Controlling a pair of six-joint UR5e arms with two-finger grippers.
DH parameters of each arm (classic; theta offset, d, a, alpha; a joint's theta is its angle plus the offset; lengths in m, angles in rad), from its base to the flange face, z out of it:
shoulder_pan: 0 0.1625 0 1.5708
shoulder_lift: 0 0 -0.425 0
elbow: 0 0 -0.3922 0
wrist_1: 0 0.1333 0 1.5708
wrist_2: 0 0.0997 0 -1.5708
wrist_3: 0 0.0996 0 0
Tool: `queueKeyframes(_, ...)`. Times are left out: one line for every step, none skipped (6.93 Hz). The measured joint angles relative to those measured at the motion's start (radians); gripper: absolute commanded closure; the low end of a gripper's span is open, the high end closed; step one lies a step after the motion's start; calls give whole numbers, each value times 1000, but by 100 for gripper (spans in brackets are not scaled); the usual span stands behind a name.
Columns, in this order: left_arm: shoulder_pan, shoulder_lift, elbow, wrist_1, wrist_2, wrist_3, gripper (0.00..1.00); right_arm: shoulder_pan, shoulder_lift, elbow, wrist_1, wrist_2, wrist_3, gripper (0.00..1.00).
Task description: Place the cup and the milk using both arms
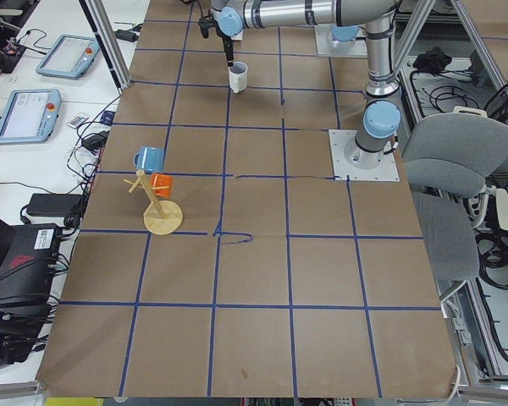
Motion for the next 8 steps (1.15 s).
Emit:
queueKeyframes(47, 66, 0, -72, 10, 112, 0, 55, 33, -50, 1, 17, 89, 65)
queueKeyframes(96, 138, -2, -140, 15, 217, 0, 120, 70, -99, 0, 25, 191, 65)
queueKeyframes(139, 202, -8, -192, 15, 300, 0, 176, 102, -133, -2, 31, 284, 65)
queueKeyframes(173, 258, -21, -223, 14, 357, 0, 230, 121, -151, -6, 34, 358, 64)
queueKeyframes(195, 300, -43, -236, 14, 382, 0, 279, 131, -157, -9, 35, 408, 64)
queueKeyframes(214, 337, -78, -236, 14, 394, 0, 321, 139, -157, -10, 35, 437, 64)
queueKeyframes(236, 358, -108, -226, 11, 401, 0, 347, 145, -157, -8, 36, 450, 65)
queueKeyframes(261, 370, -122, -218, 11, 415, 0, 365, 151, -156, -3, 36, 455, 65)
